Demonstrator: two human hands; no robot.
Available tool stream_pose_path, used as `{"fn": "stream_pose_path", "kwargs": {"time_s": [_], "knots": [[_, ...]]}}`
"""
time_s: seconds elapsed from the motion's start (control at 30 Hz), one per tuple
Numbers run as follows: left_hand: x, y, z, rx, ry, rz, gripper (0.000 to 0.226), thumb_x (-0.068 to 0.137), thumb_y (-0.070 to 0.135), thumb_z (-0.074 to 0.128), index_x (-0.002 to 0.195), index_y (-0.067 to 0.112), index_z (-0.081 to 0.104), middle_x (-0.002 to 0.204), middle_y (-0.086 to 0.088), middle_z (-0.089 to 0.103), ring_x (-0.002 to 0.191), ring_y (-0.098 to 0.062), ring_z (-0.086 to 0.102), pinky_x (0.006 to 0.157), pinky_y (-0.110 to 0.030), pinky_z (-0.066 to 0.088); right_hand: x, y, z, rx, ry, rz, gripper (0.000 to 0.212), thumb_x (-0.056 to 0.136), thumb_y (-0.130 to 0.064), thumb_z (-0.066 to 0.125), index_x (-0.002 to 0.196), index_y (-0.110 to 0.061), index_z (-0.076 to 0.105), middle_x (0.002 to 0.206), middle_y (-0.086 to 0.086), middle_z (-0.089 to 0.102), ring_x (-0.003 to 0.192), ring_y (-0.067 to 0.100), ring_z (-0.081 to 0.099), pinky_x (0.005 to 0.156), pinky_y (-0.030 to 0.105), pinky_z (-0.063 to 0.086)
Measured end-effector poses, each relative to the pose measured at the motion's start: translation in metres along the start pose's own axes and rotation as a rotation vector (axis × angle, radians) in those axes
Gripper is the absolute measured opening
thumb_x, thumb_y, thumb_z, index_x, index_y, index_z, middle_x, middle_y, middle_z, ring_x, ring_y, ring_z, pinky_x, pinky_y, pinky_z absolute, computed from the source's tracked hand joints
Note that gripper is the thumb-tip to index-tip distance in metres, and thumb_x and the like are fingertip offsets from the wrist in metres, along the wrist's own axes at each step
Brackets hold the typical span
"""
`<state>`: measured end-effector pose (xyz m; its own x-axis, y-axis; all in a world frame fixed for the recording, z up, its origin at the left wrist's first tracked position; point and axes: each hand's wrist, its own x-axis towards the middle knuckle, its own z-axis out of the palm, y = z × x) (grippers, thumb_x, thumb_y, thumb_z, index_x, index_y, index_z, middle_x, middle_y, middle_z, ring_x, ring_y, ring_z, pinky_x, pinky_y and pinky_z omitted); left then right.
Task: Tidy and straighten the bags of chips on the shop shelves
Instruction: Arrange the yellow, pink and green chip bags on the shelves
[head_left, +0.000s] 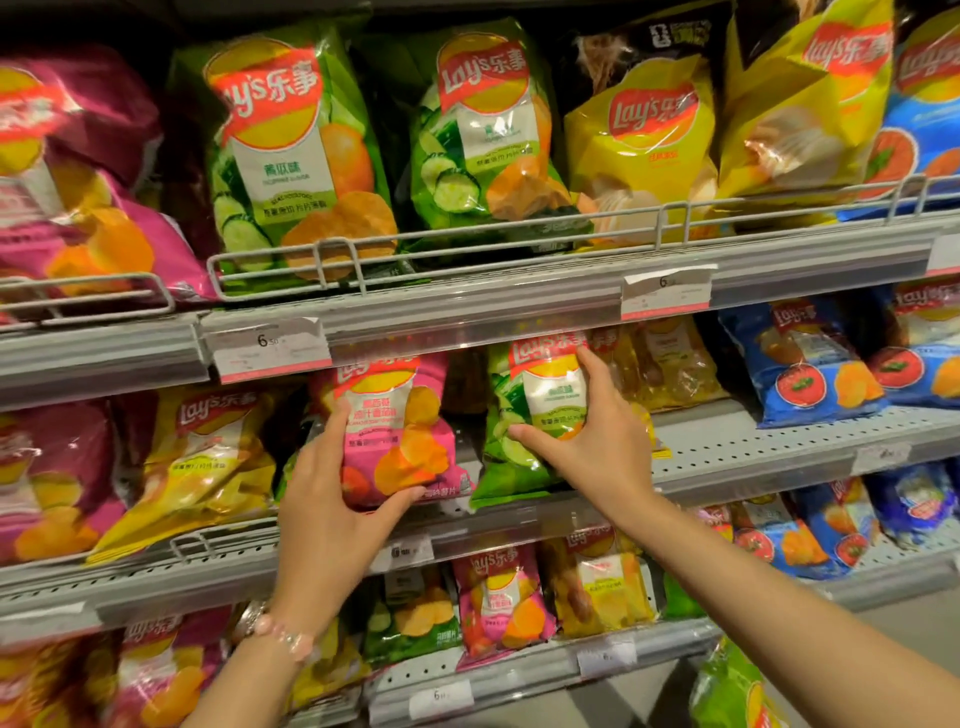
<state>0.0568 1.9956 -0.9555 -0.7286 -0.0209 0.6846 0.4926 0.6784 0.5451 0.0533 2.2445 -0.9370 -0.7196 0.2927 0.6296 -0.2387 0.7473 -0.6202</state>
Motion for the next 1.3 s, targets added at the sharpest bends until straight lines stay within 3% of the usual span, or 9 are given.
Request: {"fn": "stream_pose_path", "kwargs": {"time_s": [0.13, 0.27, 0.57, 0.67, 0.8, 0.97, 1.03, 1.13, 1.3], "knots": [[-0.014, -0.020, -0.027, 0.047, 0.056, -0.009, 0.102, 0.061, 0.053, 0.075, 0.148, 0.037, 0.025, 0.119, 0.014, 0.039, 0.105, 0.006, 0.034, 0.085, -0.028, 0.040, 0.002, -0.020, 0.031, -0.067, -0.025, -0.004, 0.106, 0.063, -0.075, 0.066, 0.147, -0.026, 0.024, 0.133, -0.003, 0.056, 0.117, 0.021, 0.055, 0.079, 0.036, 0.053], [-0.023, -0.033, -0.042, 0.042, 0.057, -0.059, 0.102, 0.060, 0.051, 0.077, 0.147, 0.038, 0.026, 0.131, 0.005, 0.045, 0.112, 0.002, 0.036, 0.090, -0.031, 0.040, 0.006, -0.024, 0.059, -0.123, -0.074, 0.026, 0.104, 0.066, -0.072, 0.066, 0.146, -0.019, 0.026, 0.131, 0.001, 0.056, 0.117, 0.022, 0.055, 0.083, 0.038, 0.052], [-0.028, -0.031, -0.040, -0.016, -0.016, -0.034, 0.104, 0.057, 0.052, 0.079, 0.145, 0.048, 0.024, 0.123, 0.022, 0.036, 0.111, 0.008, 0.035, 0.092, -0.027, 0.040, 0.006, -0.021, 0.086, -0.212, -0.259, 0.091, 0.104, 0.072, -0.068, 0.064, 0.148, -0.014, 0.019, 0.126, 0.011, 0.052, 0.114, 0.028, 0.054, 0.081, 0.041, 0.054], [-0.029, -0.028, -0.035, -0.035, -0.048, -0.030, 0.104, 0.057, 0.056, 0.077, 0.145, 0.051, 0.022, 0.121, 0.019, 0.040, 0.113, -0.003, 0.042, 0.091, -0.030, 0.044, 0.010, -0.023, 0.076, -0.135, -0.325, 0.072, 0.095, 0.081, -0.063, 0.057, 0.149, -0.011, 0.017, 0.135, 0.017, 0.044, 0.123, 0.032, 0.047, 0.095, 0.044, 0.046], [-0.030, -0.017, -0.023, -0.019, -0.070, 0.033, 0.102, 0.058, 0.063, 0.072, 0.146, 0.049, 0.021, 0.123, 0.016, 0.041, 0.114, -0.003, 0.042, 0.087, -0.025, 0.042, -0.008, -0.037, 0.053, 0.117, -0.239, -0.028, 0.075, 0.093, -0.056, 0.043, 0.150, -0.015, 0.019, 0.151, 0.011, 0.030, 0.138, 0.024, 0.031, 0.111, 0.040, 0.031], [-0.029, 0.008, 0.002, 0.046, -0.084, 0.145, 0.101, 0.059, 0.063, 0.071, 0.146, 0.033, 0.030, 0.124, 0.001, 0.048, 0.113, -0.020, 0.051, 0.087, -0.036, 0.048, -0.026, -0.059, 0.033, 0.590, -0.421, 0.231, 0.072, 0.074, -0.050, 0.073, 0.131, -0.040, 0.030, 0.132, -0.004, 0.052, 0.121, 0.017, 0.053, 0.101, 0.046, 0.046], [-0.029, 0.018, 0.013, 0.101, -0.081, 0.189, 0.101, 0.059, 0.056, 0.077, 0.144, 0.022, 0.037, 0.122, -0.006, 0.051, 0.110, -0.026, 0.054, 0.085, -0.043, 0.052, -0.026, -0.057, 0.028, 0.581, -0.395, 0.250, 0.084, 0.065, -0.044, 0.082, 0.130, -0.036, 0.029, 0.131, -0.006, 0.053, 0.120, 0.015, 0.052, 0.102, 0.044, 0.045], [-0.028, 0.029, 0.028, 0.153, -0.114, 0.188, 0.100, 0.058, 0.045, 0.087, 0.142, 0.016, 0.042, 0.122, -0.011, 0.053, 0.111, -0.030, 0.054, 0.086, -0.049, 0.052, -0.024, -0.053, 0.022, 0.536, -0.369, 0.283, 0.126, 0.057, -0.048, 0.086, 0.150, -0.021, 0.006, 0.143, 0.000, 0.043, 0.130, 0.019, 0.044, 0.106, 0.044, 0.040], [-0.030, 0.042, 0.041, 0.150, -0.128, 0.189, 0.102, 0.058, 0.046, 0.087, 0.144, 0.017, 0.039, 0.125, -0.011, 0.052, 0.115, -0.028, 0.051, 0.091, -0.046, 0.050, -0.022, -0.039, 0.010, 0.517, -0.324, 0.274, 0.119, 0.058, -0.041, 0.087, 0.149, -0.022, 0.013, 0.124, -0.013, 0.047, 0.117, 0.009, 0.048, 0.095, 0.029, 0.044]]}}
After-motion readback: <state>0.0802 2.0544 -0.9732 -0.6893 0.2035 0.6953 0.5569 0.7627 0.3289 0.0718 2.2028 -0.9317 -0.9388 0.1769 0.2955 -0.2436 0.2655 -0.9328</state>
